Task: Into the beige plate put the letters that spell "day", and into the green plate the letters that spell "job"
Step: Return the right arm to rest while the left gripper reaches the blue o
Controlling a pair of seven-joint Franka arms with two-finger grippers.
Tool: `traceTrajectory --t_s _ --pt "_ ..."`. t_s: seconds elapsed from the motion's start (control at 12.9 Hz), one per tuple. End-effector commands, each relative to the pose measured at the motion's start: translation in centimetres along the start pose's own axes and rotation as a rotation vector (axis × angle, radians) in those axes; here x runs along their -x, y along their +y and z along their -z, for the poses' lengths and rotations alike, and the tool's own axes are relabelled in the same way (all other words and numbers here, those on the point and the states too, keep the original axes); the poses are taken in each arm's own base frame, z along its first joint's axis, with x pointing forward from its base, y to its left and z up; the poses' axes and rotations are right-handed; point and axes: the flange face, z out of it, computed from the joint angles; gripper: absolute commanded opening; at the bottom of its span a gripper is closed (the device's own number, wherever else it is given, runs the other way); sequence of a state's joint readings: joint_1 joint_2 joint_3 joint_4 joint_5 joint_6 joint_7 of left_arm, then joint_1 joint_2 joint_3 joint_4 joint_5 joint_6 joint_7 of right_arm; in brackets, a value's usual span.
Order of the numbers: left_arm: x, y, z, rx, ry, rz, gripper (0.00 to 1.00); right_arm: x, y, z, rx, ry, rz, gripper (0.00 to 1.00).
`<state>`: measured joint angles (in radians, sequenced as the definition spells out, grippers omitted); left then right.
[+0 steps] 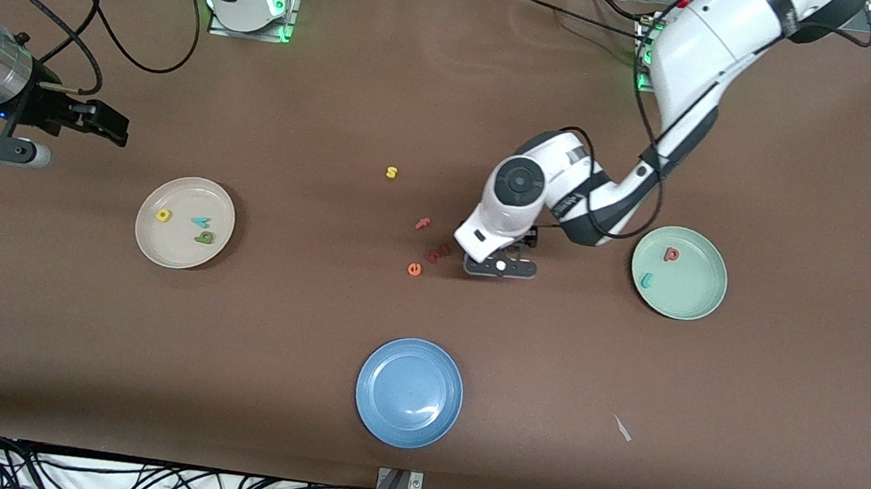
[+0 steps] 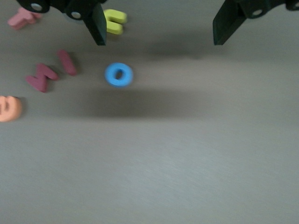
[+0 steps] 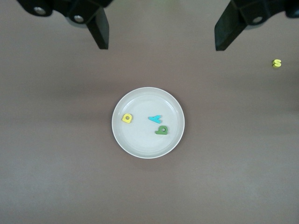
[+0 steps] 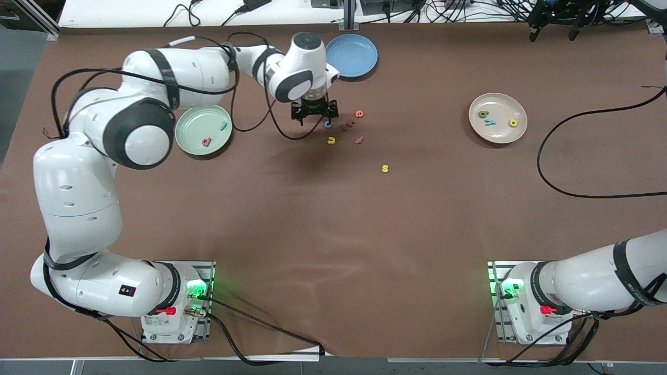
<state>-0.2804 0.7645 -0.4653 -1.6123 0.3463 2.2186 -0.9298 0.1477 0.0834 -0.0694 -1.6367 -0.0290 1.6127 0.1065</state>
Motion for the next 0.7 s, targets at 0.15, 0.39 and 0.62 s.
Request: traceTrajectory --t_s 0.15,0.39,0.62 --pt "-1.1 1.3 0.9 0.006 0.03 0.017 1.0 2.7 1.7 2.7 -0.002 -0.004 -0.01 1.0" --pt "-1.5 0.9 0.7 0.008 0.03 -0.049 0.79 3.0 2.2 4.2 -0.023 0.02 -0.021 1.0" --pt "-1.4 1.4 0.2 0.032 0.041 -0.054 0.69 3.2 3.4 4.6 -0.028 0.014 -0.044 1.0"
